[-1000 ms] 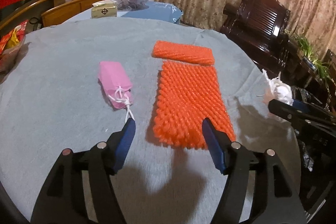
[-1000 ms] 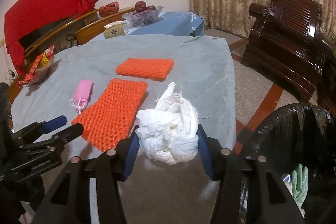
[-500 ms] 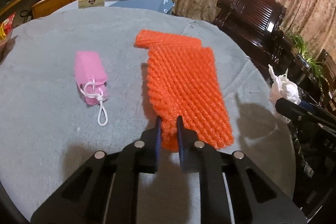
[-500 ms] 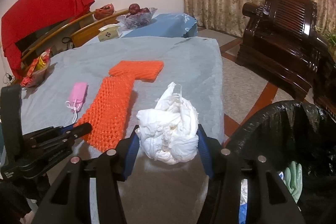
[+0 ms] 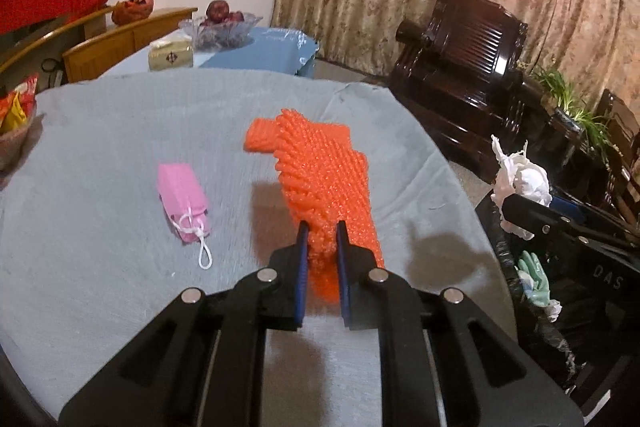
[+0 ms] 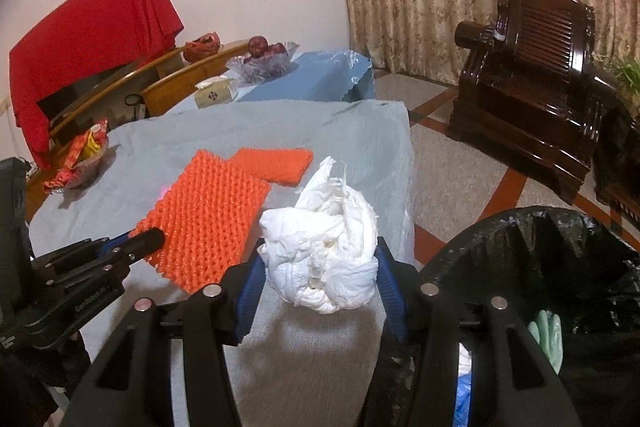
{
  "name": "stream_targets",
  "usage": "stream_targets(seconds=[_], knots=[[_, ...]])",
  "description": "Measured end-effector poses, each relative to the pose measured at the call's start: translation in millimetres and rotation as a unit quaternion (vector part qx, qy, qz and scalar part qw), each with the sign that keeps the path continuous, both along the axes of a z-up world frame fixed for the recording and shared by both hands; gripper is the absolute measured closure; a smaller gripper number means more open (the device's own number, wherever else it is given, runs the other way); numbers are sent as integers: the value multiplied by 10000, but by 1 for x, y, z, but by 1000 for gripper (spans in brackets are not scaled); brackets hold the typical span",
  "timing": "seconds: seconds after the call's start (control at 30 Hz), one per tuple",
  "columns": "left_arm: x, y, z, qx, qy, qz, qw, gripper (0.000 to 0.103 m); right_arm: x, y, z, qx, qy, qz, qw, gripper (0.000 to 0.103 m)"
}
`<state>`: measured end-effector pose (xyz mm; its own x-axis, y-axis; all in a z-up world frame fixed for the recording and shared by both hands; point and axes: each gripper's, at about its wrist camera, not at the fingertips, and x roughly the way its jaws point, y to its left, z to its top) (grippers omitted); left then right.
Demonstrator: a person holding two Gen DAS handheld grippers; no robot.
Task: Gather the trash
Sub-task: 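Carry the white bag and orange foam net over the black bin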
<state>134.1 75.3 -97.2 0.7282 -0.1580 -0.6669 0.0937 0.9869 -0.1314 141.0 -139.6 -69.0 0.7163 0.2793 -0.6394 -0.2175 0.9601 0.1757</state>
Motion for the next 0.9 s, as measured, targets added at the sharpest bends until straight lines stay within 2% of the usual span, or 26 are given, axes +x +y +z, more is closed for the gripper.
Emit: stream_targets(seconds=[0.5, 0.9], knots=[[-28, -39, 45, -42, -415, -438, 9982, 91, -46, -29, 41, -106, -413, -117, 9990, 51], [-47, -88, 68, -71, -581, -960, 9937, 91, -79, -75, 59, -162, -564, -549, 9968, 51]])
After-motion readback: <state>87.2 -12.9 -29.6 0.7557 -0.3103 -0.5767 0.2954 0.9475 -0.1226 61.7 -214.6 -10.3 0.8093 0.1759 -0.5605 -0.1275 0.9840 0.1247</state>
